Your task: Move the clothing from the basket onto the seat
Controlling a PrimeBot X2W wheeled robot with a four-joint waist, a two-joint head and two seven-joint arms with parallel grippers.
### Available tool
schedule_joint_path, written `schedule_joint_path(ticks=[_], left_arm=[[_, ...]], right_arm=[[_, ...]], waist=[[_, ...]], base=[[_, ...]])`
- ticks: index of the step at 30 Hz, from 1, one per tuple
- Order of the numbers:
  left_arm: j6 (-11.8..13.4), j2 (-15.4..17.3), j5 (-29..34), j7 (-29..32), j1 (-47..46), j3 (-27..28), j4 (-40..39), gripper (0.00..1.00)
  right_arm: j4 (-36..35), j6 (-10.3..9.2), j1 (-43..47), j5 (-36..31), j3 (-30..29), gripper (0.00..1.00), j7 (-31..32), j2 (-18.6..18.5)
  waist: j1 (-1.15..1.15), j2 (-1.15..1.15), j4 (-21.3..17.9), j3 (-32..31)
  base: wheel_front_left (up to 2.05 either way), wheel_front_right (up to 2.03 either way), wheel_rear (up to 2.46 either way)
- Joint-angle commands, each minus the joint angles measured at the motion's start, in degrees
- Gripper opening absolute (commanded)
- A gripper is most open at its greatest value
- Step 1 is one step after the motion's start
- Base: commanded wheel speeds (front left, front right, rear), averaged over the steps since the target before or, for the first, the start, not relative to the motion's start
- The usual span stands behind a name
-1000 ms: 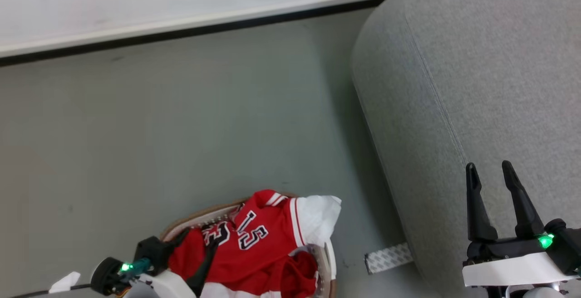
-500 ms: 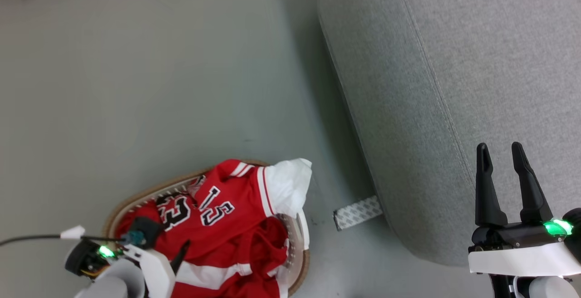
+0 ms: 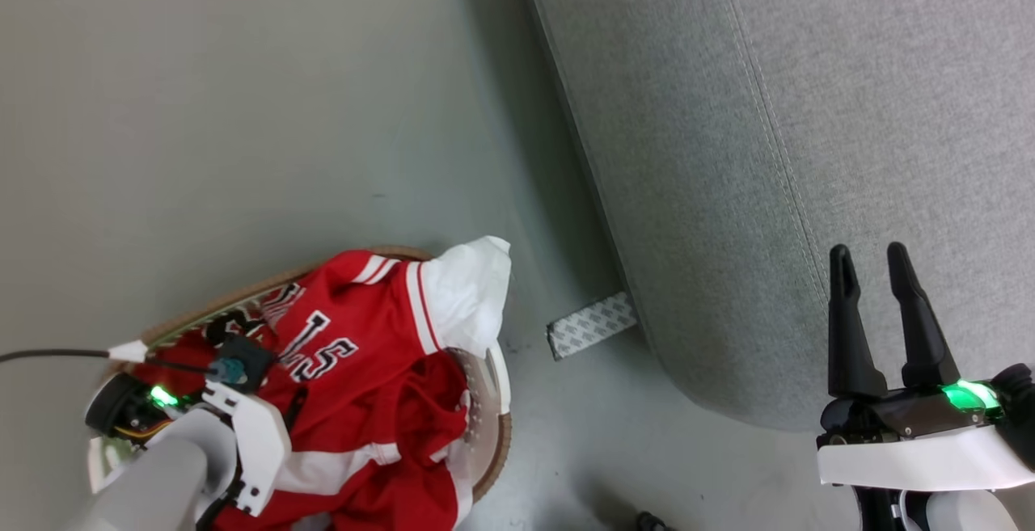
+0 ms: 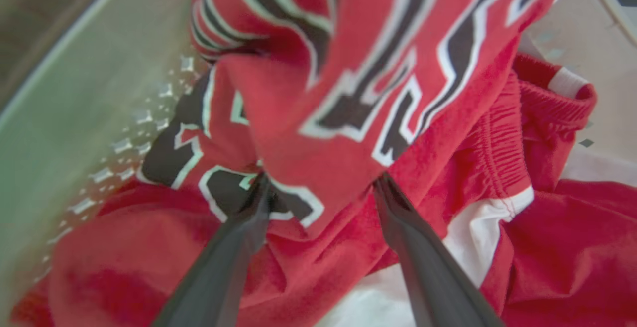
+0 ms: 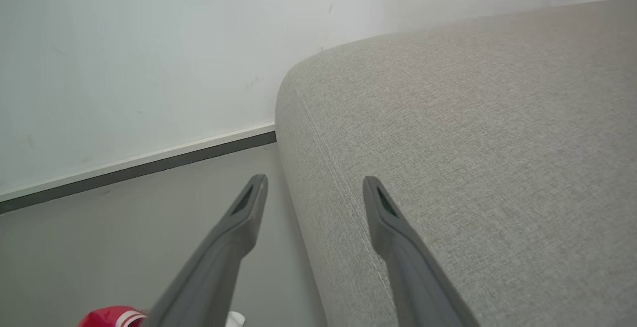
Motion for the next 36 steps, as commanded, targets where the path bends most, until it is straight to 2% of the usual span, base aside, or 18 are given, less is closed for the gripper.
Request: schedule_joint_path(ticks=[1,4,5,6,7,8,14,21,31,36], left_arm=[[0.09,0.63,-0.36,0.09,-0.67,-0.25,0.42,1.0],[0.09,0.52,-0.89,0.49,-1.21,-2.06,0.65,1.0],[0.09,0.52,-1.07,0.39,-1.32,-2.58,0.71,0.83],[0.09,0.52,-1.35,0.22,-1.48,-3.08,0.7,0.4],[0.09,0.57,-1.79,-0.14,-1.64,-3.53,0.68,0.15],[0.09,0.63,-2.17,-0.35,-1.77,-3.9,0.68,0.0],[0.09,0.28,-3.77,-1.96,-2.24,-5.27,1.29,0.0],[0.09,-2.41,-5.85,-4.31,-1.78,-7.68,0.65,0.0],[0.09,-8.04,-9.31,-8.12,0.32,-11.25,-2.35,0.0],[0.08,-9.79,-10.72,-8.54,1.74,-11.62,-7.3,0.0]], right_arm=[[-0.19,-0.12,-0.62,0.71,0.15,1.0,0.03,-0.13],[-0.51,-0.12,-0.35,1.01,0.6,1.0,0.04,-0.13],[-0.61,-0.12,-0.22,1.09,0.68,1.0,0.03,-0.13],[-0.67,-0.12,-0.1,1.22,0.77,1.0,0.03,-0.13],[-0.69,-0.12,-0.05,1.27,0.87,1.0,0.03,-0.13],[-0.71,-0.12,0.01,1.32,0.93,1.0,0.03,-0.13],[-0.06,-0.12,-0.72,0.97,1.13,1.0,0.03,-0.13],[0.86,-0.12,-1.22,-0.85,-0.23,1.0,0.03,-0.14],[4.25,-0.12,-2.49,-7.05,-4.31,1.0,0.04,-0.18],[6.21,-0.12,-2.39,-9.98,-5.99,1.0,0.03,-0.2]], waist=[[-0.01,0.0,-0.65,0.89],[-0.01,0.0,-0.66,1.68],[-0.01,0.0,-0.64,1.83],[-0.01,0.0,-0.61,1.94],[-0.01,0.0,-0.59,1.99],[-0.01,0.0,-0.59,2.0],[-0.01,0.0,-0.63,1.2],[-0.01,0.0,1.54,-2.28],[-0.01,0.0,9.47,-12.77],[-0.01,0.0,14.24,-18.25]], base=[[0.0,0.0,0.0],[0.0,0.0,0.0],[0.0,0.0,0.0],[0.0,0.0,0.0],[0.0,0.0,0.0],[0.0,0.0,0.0],[0.0,0.0,0.0],[0.0,0.0,0.0],[0.0,0.0,0.0],[0.0,0.0,0.0]])
